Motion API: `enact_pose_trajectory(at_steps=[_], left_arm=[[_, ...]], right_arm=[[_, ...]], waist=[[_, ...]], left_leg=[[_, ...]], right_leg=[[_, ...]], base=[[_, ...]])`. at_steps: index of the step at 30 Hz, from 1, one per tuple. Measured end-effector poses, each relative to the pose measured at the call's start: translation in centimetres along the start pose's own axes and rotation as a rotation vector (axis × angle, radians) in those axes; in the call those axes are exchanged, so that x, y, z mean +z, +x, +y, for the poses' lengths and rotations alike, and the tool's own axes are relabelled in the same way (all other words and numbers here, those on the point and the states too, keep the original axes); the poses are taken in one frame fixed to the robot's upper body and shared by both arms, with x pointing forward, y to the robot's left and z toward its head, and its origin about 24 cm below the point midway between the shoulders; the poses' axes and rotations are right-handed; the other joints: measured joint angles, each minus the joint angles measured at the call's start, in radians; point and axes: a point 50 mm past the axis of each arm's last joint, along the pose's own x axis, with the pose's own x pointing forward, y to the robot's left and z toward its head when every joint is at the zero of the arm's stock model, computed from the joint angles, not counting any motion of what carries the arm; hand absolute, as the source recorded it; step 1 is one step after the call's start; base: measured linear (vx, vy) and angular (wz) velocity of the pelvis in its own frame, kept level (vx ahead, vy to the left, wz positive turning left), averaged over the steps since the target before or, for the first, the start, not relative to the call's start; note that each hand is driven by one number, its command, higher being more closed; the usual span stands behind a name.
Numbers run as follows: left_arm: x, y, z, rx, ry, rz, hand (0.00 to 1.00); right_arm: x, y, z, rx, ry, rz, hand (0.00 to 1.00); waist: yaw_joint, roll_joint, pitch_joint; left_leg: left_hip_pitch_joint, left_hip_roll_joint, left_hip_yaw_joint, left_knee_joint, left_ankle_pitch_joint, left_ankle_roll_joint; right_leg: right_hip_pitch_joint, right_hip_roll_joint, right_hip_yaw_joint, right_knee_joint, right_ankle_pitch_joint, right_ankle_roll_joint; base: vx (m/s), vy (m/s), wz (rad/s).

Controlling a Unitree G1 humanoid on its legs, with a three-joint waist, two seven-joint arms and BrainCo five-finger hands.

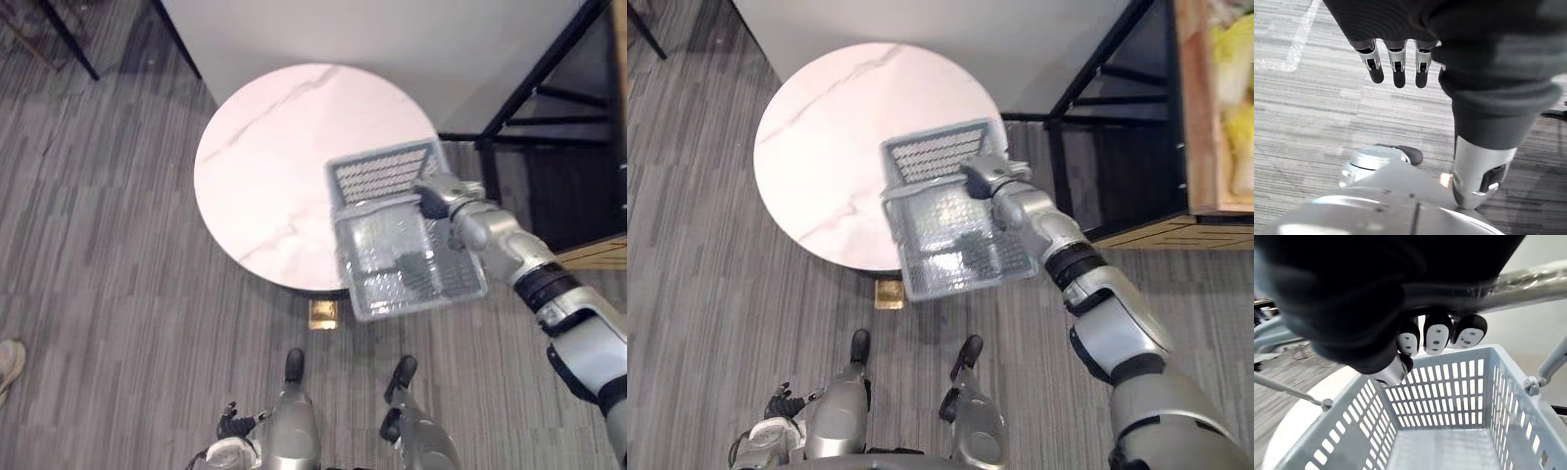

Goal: Pick vegetable in the basket

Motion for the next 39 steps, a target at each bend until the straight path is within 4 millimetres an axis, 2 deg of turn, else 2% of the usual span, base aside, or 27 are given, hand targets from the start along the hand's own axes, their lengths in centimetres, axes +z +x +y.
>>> enact_pose_trajectory(at_steps=[2, 5, 7, 10, 17, 21, 22, 25, 26, 28, 29, 32, 33, 34, 35, 36, 37, 38, 39], left_arm=[[-1.0, -0.2, 0.6, 0.001, -0.008, 0.034, 0.00], [-2.3, -0.5, 1.4, -0.015, 0.039, 0.067, 0.00], [-2.6, -0.6, 1.6, -0.017, 0.041, 0.078, 0.00], [-3.9, -1.0, 2.2, 0.000, 0.047, 0.118, 0.00], [-6.1, -1.8, 2.7, 0.011, -0.016, 0.191, 0.00], [-7.2, -2.3, 3.0, 0.024, -0.063, 0.230, 0.00], [-7.3, -2.4, 3.0, 0.026, -0.069, 0.232, 0.00], [-7.4, -2.5, 2.7, 0.023, -0.078, 0.235, 0.00], [-7.5, -2.5, 2.5, 0.019, -0.081, 0.238, 0.00], [-7.7, -2.7, 2.1, 0.009, -0.075, 0.245, 0.00], [-7.7, -2.7, 2.2, 0.007, -0.068, 0.244, 0.00], [-7.2, -2.4, 2.8, 0.005, -0.012, 0.224, 0.00], [-7.0, -2.2, 3.4, 0.013, 0.006, 0.218, 0.00], [-6.9, -2.2, 3.4, 0.001, 0.038, 0.213, 0.00], [-6.8, -2.1, 3.0, -0.014, 0.051, 0.210, 0.00], [-6.7, -2.2, 2.6, -0.028, 0.077, 0.205, 0.00], [-6.7, -2.1, 2.5, -0.030, 0.082, 0.202, 0.00], [-6.7, -2.1, 2.6, -0.030, 0.093, 0.204, 0.00], [-6.5, -2.0, 2.9, -0.029, 0.111, 0.201, 0.00]], right_arm=[[1.4, -0.6, 0.8, 0.004, 0.084, -0.067, 1.00], [3.1, -1.8, 1.2, 0.024, 0.141, -0.183, 1.00], [3.6, -2.4, 1.5, 0.047, 0.140, -0.220, 1.00], [4.1, -4.0, 3.1, 0.116, 0.151, -0.271, 1.00], [3.3, -7.3, 6.5, 0.257, 0.174, -0.261, 1.00], [2.9, -9.7, 9.7, 0.364, 0.226, -0.221, 1.00], [2.8, -10.0, 10.0, 0.372, 0.235, -0.215, 1.00], [2.2, -11.1, 10.6, 0.361, 0.277, -0.172, 1.00], [1.9, -11.4, 10.5, 0.344, 0.291, -0.151, 1.00], [0.9, -12.4, 10.8, 0.322, 0.307, -0.095, 1.00], [0.8, -12.5, 10.8, 0.314, 0.305, -0.085, 1.00], [0.7, -13.2, 10.2, 0.259, 0.270, -0.071, 1.00], [0.9, -13.2, 10.0, 0.247, 0.246, -0.080, 1.00], [0.9, -13.3, 9.9, 0.245, 0.224, -0.078, 1.00], [0.9, -13.3, 10.0, 0.248, 0.214, -0.073, 1.00], [0.8, -13.2, 9.8, 0.241, 0.201, -0.075, 1.00], [0.8, -13.0, 9.5, 0.228, 0.187, -0.079, 1.00], [0.8, -13.0, 9.5, 0.221, 0.187, -0.080, 1.00], [0.8, -12.6, 9.2, 0.207, 0.181, -0.088, 1.00]], waist=[[-0.008, -0.029, -0.073], [-0.032, -0.044, -0.148], [-0.036, -0.051, -0.164], [-0.054, -0.053, -0.202], [-0.058, -0.042, -0.253], [-0.063, -0.040, -0.260], [-0.063, -0.040, -0.261], [-0.062, -0.030, -0.265], [-0.062, -0.019, -0.263], [-0.084, 0.006, -0.256], [-0.087, 0.009, -0.253], [-0.100, 0.000, -0.245], [-0.112, -0.029, -0.243], [-0.115, -0.023, -0.242], [-0.115, -0.005, -0.239], [-0.108, 0.015, -0.225], [-0.109, 0.017, -0.217], [-0.112, 0.009, -0.217], [-0.102, -0.013, -0.216]], left_leg=[[0.026, 0.002, 0.030, -0.016, 0.000, 0.000], [0.059, 0.002, 0.054, -0.032, -0.005, -0.004], [0.072, 0.002, 0.069, -0.032, -0.008, -0.003], [0.086, 0.003, 0.076, -0.034, -0.012, -0.006], [0.113, 0.005, 0.094, -0.078, 0.000, -0.014], [0.145, 0.005, 0.097, -0.068, -0.005, -0.018], [0.144, 0.006, 0.097, -0.053, -0.015, -0.016], [0.102, 0.026, 0.110, 0.096, -0.102, -0.013], [0.093, 0.036, 0.119, 0.145, -0.130, -0.013], [0.085, 0.054, 0.131, 0.250, -0.197, -0.004], [0.081, 0.057, 0.141, 0.275, -0.214, -0.004], [0.042, 0.056, 0.212, 0.394, -0.290, 0.022], [0.015, 0.041, 0.244, 0.435, -0.308, 0.045], [0.005, 0.035, 0.284, 0.420, -0.296, 0.085], [0.019, 0.048, 0.324, 0.389, -0.279, 0.106], [0.038, 0.068, 0.398, 0.350, -0.253, 0.115], [0.053, 0.071, 0.449, 0.335, -0.246, 0.120], [0.069, 0.064, 0.477, 0.337, -0.248, 0.124], [0.086, 0.048, 0.553, 0.357, -0.269, 0.139]], right_leg=[[-0.001, 0.003, 0.026, -0.001, 0.000, 0.000], [0.007, 0.004, 0.052, -0.001, 0.000, 0.000], [0.009, 0.005, 0.066, -0.001, 0.000, 0.001], [0.017, 0.006, 0.078, -0.001, -0.002, 0.002], [0.007, 0.015, 0.101, -0.001, -0.006, 0.006], [0.041, 0.015, 0.104, -0.001, -0.005, 0.004], [0.047, 0.015, 0.106, -0.001, -0.005, 0.004], [0.054, 0.020, 0.126, 0.012, -0.005, 0.003], [0.049, 0.023, 0.137, 0.039, -0.017, 0.004], [0.014, 0.019, 0.168, 0.177, -0.074, 0.011], [-0.002, 0.016, 0.181, 0.214, -0.083, 0.014], [-0.064, 0.005, 0.265, 0.257, -0.075, 0.032], [-0.090, -0.007, 0.292, 0.222, -0.073, 0.046], [-0.092, -0.031, 0.244, 0.157, -0.121, 0.023], [-0.090, -0.044, 0.183, 0.150, -0.172, -0.014], [-0.138, -0.066, 0.048, 0.291, -0.174, -0.103], [-0.161, -0.106, -0.066, 0.521, -0.196, -0.160], [-0.149, -0.133, -0.111, 0.617, -0.213, -0.189], [-0.121, -0.155, -0.193, 0.628, -0.248, -0.213]], base=[[0.03, -0.004, -0.32], [0.01, 0.001, -0.25], [-0.03, -0.002, -0.18], [-0.05, -0.011, -0.11], [-0.02, -0.009, -0.10], [0.04, 0.004, -0.01], [0.04, 0.018, -0.12], [0.00, 0.013, -0.23], [-0.01, 0.035, -0.25], [-0.06, 0.109, -0.31], [-0.12, 0.171, -0.48], [-0.16, 0.179, -0.71], [-0.26, 0.190, -0.86], [-0.26, 0.190, -0.98], [-0.24, 0.141, -1.23], [-0.19, 0.151, -1.35], [-0.16, 0.155, -1.32], [-0.08, 0.179, -1.42], [-0.10, 0.158, -1.63]])
